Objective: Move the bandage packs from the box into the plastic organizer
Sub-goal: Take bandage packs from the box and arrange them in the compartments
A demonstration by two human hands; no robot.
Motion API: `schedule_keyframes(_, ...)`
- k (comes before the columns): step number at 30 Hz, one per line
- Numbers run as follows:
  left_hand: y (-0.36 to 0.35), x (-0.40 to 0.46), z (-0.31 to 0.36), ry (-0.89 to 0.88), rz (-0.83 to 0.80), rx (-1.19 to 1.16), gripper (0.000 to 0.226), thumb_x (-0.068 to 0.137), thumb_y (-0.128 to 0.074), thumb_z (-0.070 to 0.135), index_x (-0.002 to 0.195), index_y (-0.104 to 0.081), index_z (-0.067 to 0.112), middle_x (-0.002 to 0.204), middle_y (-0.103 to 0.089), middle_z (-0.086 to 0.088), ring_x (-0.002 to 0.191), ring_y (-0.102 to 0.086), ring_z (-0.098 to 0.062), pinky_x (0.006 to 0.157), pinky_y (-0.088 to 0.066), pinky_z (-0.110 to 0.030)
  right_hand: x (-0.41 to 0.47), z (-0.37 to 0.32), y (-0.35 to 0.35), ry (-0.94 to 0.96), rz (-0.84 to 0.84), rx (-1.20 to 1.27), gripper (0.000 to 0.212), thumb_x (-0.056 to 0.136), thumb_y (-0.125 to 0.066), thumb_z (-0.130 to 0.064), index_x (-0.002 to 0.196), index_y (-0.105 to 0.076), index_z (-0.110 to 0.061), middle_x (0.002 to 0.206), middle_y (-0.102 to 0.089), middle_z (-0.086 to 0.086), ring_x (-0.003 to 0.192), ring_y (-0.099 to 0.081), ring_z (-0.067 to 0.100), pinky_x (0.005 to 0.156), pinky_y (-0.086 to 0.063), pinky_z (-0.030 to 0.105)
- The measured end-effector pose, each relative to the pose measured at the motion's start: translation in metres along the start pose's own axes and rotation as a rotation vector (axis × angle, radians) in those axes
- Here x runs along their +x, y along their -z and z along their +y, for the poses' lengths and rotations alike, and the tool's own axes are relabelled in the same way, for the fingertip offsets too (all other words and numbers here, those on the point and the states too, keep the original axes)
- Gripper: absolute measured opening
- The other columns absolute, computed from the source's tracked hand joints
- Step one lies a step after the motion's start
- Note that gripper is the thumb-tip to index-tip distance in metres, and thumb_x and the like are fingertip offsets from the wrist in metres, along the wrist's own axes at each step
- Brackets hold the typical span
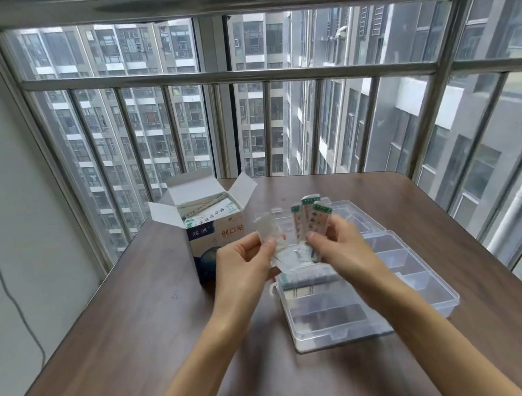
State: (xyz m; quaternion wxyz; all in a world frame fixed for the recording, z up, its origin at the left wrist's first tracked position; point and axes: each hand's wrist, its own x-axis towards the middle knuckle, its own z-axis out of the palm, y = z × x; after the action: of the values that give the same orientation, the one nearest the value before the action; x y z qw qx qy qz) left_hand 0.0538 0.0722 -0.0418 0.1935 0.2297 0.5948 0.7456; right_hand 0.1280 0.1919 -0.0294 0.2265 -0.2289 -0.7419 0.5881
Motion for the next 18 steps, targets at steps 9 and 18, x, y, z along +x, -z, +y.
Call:
schedule_keyframes(9, 0.014, 0.007, 0.004, -0.055, 0.149, -0.072, 0.023, 0.095, -0.05, 0.0, 0.088, -0.067, 0.013, 0.066, -0.072, 0.013, 0.064, -0.066, 0.001, 0.058, -0.054, -0.014, 0.038, -0.015, 0.021, 0.233, -0.447, -1.074, 0.02, 0.096, -0.042, -0.005, 0.094, -0.062, -0.007, 0.1, -0.063, 0.008, 0.089, -0.056, 0.025, 0.077, -0.045, 0.034)
schedule_keyframes(18, 0.016, 0.006, 0.006, -0.053, 0.128, -0.103, 0.025, 0.095, -0.05, 0.0, 0.085, -0.067, 0.016, 0.07, -0.073, 0.011, 0.067, -0.068, -0.001, 0.059, -0.054, -0.015, 0.043, -0.029, 0.009, 0.262, -0.554, -1.064, 0.013, 0.083, -0.071, -0.019, 0.096, -0.072, -0.014, 0.085, -0.068, -0.003, 0.072, -0.059, 0.003, 0.062, -0.045, 0.011)
